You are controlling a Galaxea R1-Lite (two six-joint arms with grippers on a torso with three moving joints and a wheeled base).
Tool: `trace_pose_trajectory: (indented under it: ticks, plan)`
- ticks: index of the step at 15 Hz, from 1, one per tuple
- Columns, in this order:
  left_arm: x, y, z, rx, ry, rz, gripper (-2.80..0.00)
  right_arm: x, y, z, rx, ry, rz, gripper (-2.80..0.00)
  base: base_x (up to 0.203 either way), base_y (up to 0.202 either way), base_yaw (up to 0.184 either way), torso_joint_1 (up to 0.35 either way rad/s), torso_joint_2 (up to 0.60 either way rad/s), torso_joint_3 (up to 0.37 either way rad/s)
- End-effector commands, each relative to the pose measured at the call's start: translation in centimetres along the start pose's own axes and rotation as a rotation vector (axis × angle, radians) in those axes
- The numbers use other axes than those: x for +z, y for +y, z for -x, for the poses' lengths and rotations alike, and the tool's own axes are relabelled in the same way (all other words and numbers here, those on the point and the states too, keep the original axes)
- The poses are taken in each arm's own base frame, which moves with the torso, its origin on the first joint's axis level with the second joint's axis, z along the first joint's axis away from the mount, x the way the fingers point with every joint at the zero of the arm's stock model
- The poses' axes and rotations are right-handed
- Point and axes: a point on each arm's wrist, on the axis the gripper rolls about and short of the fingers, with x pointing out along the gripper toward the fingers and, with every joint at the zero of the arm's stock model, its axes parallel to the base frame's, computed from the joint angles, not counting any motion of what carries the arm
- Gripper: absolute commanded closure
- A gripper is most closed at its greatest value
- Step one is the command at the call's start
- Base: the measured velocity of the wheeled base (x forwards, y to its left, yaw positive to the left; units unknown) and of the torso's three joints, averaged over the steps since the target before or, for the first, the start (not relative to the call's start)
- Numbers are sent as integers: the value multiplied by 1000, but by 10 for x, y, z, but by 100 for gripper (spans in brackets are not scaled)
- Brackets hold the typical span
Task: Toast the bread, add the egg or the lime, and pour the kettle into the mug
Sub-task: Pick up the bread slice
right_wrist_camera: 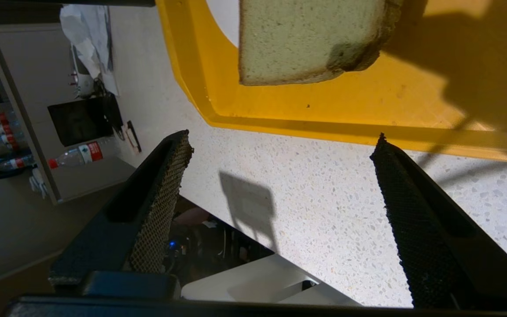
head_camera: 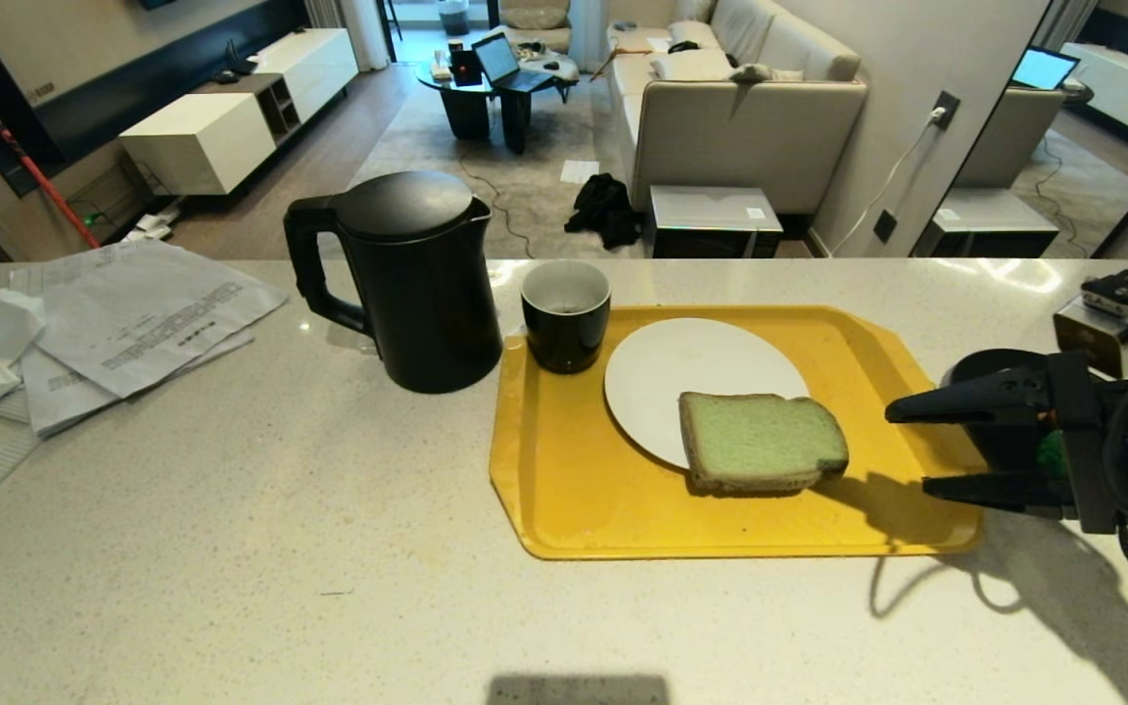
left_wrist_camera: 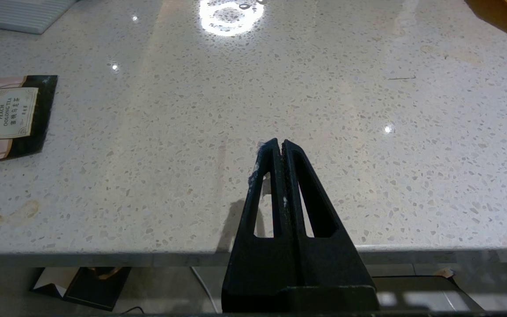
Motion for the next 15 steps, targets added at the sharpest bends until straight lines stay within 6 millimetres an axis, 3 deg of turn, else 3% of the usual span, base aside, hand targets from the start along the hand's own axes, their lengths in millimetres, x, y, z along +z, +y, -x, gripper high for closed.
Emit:
trace_pose_trajectory:
  ticks: [1,15]
  plan:
    - [0,0,0,1,-1,0,0,11,-11,-21,-7,51,-33,-280,0,0,0,0,0,0]
    - [0,0,0,2,-1,0,0,31,-24,-53,0,100,-70,-280,0,0,0,0,0,0]
